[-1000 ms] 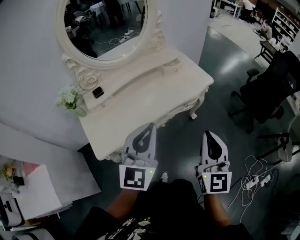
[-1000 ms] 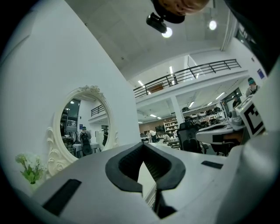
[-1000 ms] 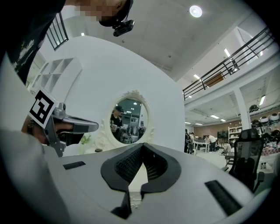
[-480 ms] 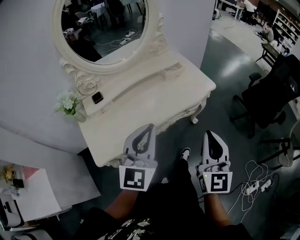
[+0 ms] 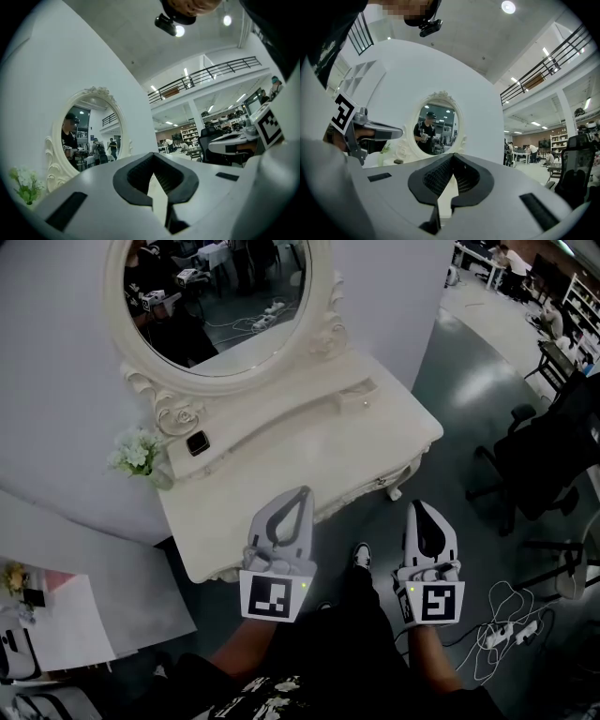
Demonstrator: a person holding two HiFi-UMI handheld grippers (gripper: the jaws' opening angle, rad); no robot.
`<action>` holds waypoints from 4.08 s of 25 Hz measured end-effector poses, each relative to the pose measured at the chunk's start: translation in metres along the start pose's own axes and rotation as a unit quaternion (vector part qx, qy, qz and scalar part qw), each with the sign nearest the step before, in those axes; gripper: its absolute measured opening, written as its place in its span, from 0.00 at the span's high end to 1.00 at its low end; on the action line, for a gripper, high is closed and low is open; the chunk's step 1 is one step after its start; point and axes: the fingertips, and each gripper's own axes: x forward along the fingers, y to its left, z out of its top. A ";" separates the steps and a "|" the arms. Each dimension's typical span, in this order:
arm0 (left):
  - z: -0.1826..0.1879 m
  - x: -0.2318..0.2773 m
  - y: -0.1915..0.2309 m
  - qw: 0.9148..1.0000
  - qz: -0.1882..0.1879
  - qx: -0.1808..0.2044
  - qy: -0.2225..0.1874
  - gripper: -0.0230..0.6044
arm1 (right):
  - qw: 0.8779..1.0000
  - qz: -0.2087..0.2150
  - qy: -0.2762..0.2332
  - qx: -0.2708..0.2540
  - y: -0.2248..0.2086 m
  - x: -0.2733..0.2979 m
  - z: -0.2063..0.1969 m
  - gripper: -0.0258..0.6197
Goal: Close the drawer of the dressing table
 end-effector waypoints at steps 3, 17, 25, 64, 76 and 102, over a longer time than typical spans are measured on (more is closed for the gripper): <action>-0.001 0.013 0.002 1.000 0.007 0.005 0.002 0.96 | 1.000 0.010 -0.002 -0.001 -0.007 0.015 -0.001 0.96; -0.003 0.072 0.003 0.999 0.041 0.007 0.024 0.96 | 0.999 0.039 0.030 0.015 -0.052 0.076 -0.027 0.96; 0.000 0.104 0.010 0.996 0.073 0.011 0.042 0.96 | 0.995 0.090 0.031 0.032 -0.069 0.120 -0.040 0.88; -0.098 0.217 0.044 0.984 0.110 -0.038 0.135 0.96 | 0.966 0.199 0.164 0.012 -0.081 0.256 -0.164 0.76; -0.153 0.260 0.054 0.979 0.069 -0.065 0.181 0.96 | 0.958 0.191 0.213 0.012 -0.075 0.295 -0.217 0.74; -0.223 0.299 0.054 0.967 -0.008 -0.070 0.245 0.96 | 0.935 0.180 0.302 0.036 -0.059 0.348 -0.321 0.80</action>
